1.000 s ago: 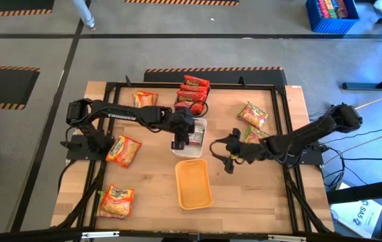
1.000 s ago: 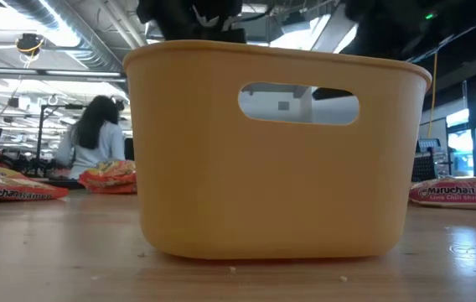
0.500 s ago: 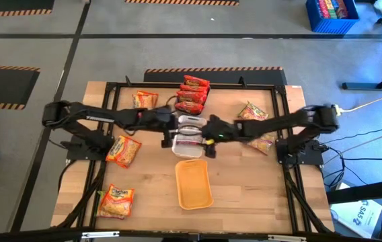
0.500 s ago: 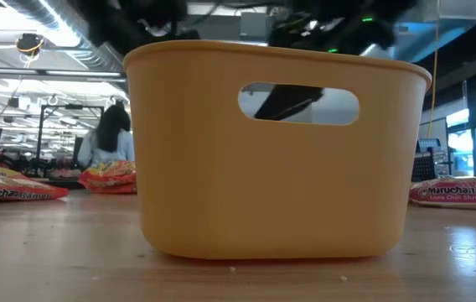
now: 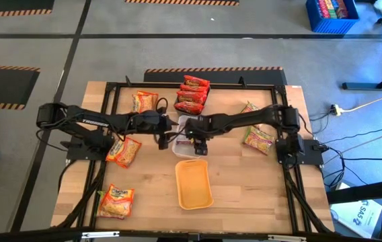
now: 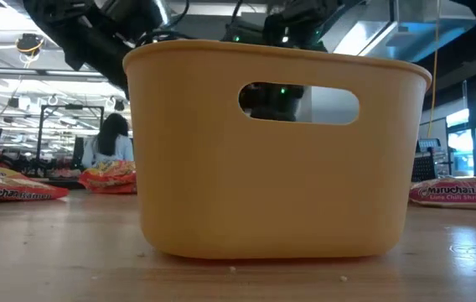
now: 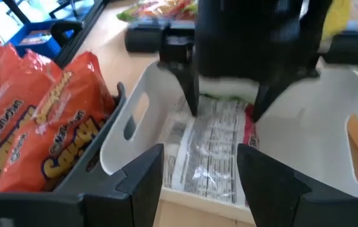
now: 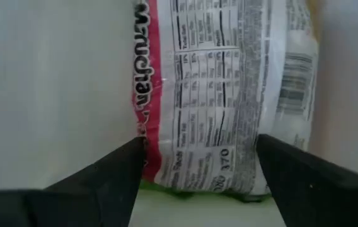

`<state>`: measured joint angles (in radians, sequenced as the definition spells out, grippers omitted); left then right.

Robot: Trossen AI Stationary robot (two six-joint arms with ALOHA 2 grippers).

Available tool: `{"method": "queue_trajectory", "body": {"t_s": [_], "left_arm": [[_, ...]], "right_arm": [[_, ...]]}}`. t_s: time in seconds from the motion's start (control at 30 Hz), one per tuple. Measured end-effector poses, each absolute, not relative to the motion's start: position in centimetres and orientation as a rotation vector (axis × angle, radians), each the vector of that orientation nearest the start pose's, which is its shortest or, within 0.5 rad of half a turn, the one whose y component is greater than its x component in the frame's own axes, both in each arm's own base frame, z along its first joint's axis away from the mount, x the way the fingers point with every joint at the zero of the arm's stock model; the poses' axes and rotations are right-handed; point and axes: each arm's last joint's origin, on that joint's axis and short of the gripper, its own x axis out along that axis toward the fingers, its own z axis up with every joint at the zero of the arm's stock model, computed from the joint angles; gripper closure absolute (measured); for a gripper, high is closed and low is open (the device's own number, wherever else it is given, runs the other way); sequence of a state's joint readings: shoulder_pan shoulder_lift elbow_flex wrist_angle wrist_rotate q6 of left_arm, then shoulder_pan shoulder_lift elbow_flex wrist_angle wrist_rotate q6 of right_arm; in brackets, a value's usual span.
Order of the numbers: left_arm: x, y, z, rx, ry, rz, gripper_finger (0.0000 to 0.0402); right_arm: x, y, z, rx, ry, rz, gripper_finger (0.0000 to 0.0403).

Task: Sort Maruchan noodles
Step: Put the green noodle pack into the white bin

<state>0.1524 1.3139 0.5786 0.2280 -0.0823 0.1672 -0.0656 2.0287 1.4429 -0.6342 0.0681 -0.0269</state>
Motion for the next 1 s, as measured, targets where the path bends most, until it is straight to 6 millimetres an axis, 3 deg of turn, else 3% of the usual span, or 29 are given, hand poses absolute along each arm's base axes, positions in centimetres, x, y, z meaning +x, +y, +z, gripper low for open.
{"method": "queue_trajectory", "body": {"t_s": [0.43,0.8,1.0], "left_arm": [[25.76,4.19,19.54,0.168,0.491,0.182,0.0208],[25.76,4.17,19.55,0.165,0.49,0.182,0.0208],[25.76,4.17,19.54,0.165,0.49,0.183,0.0208]], "right_arm": [[41.06,-1.86,15.69,-0.145,1.223,-0.162,0.0124],[41.22,-1.88,15.64,-0.165,1.207,-0.168,0.0329],[41.21,-1.86,15.62,-0.161,1.209,-0.163,0.0398]]}}
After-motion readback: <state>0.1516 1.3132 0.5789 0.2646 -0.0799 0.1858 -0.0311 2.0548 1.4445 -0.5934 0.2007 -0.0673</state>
